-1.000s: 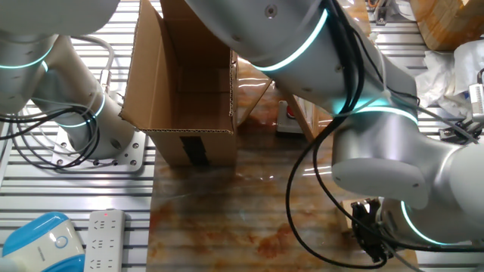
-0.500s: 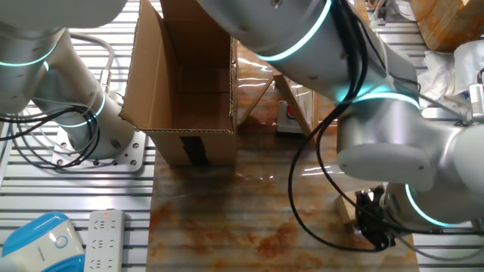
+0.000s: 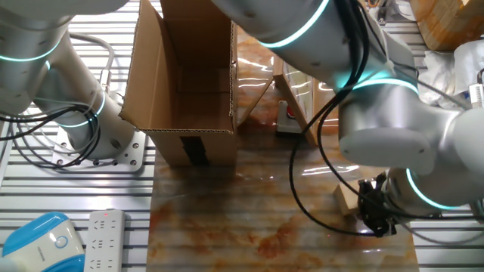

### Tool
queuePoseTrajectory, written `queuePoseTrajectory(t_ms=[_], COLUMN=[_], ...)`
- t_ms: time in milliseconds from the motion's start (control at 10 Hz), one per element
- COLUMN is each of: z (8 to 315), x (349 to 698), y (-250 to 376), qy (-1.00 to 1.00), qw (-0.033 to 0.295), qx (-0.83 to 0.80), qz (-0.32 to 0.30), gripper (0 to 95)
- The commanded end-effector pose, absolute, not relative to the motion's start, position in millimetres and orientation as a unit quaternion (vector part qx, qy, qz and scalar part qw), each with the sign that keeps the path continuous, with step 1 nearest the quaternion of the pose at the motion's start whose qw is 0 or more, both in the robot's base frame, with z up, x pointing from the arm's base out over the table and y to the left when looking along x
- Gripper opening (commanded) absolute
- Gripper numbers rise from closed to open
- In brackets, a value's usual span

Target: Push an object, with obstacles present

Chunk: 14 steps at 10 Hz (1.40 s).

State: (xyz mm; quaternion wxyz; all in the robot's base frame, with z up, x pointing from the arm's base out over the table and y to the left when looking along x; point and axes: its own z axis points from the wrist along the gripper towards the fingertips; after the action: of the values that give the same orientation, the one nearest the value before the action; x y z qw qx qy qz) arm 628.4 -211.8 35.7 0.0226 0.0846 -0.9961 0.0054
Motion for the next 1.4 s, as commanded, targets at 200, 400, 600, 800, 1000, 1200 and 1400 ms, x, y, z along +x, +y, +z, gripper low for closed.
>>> queuePoseTrajectory(t_ms=[200, 400, 600, 800, 1000, 1200, 1400], z=[35.1, 34.3, 34.8, 37.1, 38.9, 39.2, 42.9], x=[632.9, 636.8, 641.1, 646.7, 651.5, 654.0, 659.0], y=[-202.0, -192.4, -183.2, -172.8, -162.4, -155.3, -143.4], qy=[-0.997, -0.998, -0.998, -0.999, -0.999, -0.999, -1.0], qw=[0.021, 0.018, 0.016, 0.016, 0.016, 0.015, 0.015], qx=[0.075, 0.066, 0.058, 0.048, 0.037, 0.031, 0.019], qz=[0.003, 0.003, 0.002, 0.0, -0.001, -0.001, -0.004], gripper=[0.0, 0.0, 0.0, 0.0, 0.0, 0.0, 0.0])
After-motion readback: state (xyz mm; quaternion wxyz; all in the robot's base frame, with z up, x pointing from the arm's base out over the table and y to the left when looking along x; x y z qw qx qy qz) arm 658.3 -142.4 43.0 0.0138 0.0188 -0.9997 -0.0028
